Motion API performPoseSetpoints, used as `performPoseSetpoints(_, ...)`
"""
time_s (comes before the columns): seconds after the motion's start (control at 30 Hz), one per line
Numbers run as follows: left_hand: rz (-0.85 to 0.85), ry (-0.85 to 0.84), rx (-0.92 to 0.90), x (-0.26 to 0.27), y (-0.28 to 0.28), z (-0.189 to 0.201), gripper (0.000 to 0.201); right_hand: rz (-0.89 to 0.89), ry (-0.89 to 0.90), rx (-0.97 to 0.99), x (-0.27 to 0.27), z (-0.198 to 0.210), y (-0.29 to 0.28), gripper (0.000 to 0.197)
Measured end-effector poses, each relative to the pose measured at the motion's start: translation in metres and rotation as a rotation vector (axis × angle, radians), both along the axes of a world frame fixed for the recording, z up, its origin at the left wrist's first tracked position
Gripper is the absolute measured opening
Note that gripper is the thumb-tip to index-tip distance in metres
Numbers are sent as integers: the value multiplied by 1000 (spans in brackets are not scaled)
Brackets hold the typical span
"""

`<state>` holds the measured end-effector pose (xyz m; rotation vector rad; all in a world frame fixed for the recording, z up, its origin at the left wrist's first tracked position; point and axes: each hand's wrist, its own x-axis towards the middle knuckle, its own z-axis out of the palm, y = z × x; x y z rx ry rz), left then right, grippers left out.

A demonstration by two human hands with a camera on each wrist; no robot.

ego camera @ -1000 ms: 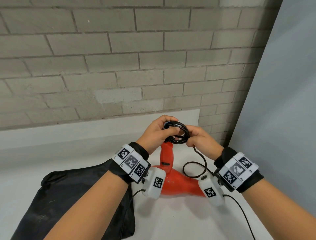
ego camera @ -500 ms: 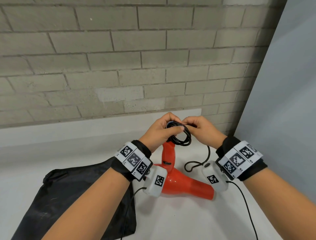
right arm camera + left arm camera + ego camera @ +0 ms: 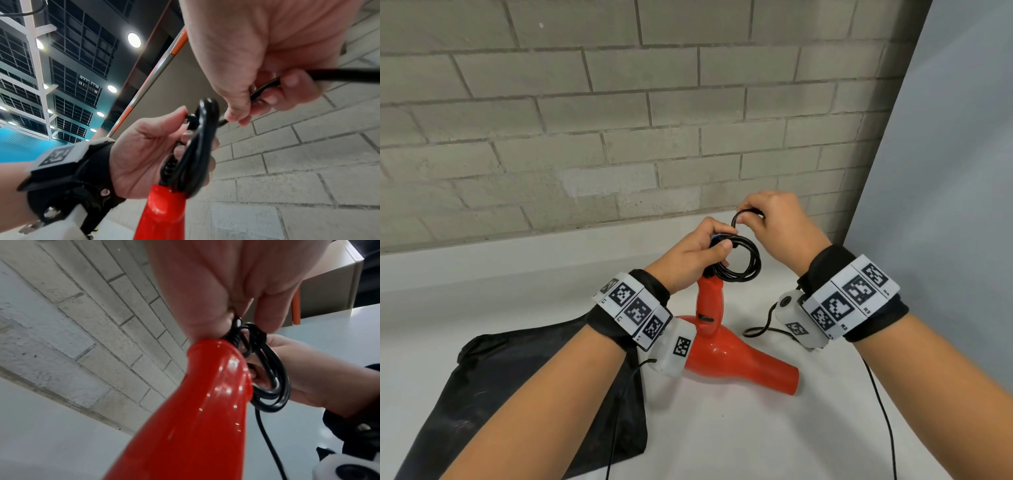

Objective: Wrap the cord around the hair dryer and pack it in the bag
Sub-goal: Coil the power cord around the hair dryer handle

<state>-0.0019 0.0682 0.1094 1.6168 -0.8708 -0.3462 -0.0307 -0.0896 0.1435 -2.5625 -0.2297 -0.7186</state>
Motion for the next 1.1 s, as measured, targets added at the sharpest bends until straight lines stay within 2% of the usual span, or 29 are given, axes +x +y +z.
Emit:
performPoseSetpoints(0.17, -6, -52, 5, -1, -2, 1, 30, -36, -75, 19, -6, 1, 1, 16)
performPoseSetpoints(0.33, -4, -153, 67, 0, -4, 4, 23, -42, -105, 44, -12, 0, 4, 16)
performPoseSetpoints(0.5, 25, -114, 2, 3, -9, 0, 19, 3, -121, 104, -18, -2, 10, 13)
performPoseSetpoints(0.67, 135, -69, -110, 10, -12, -9, 18, 112, -118, 190, -36, -17, 12, 15)
performPoseSetpoints(0.8, 215, -109, -134, 12, -13, -11, 19, 160, -91, 254, -45, -36, 10, 16)
performPoseSetpoints(0.9, 245, -110, -156, 12, -12, -11, 20, 195, 11, 303, -49, -46, 1, 14)
performPoseSetpoints(1.0, 261, -120, -144, 10, -12, -10, 20, 116, 170, 321, -44, -61, -19, 16)
performPoseSetpoints(1.1, 262, -138, -124, 7, -14, -10, 19, -34, 474, 164, -33, -92, -52, 18)
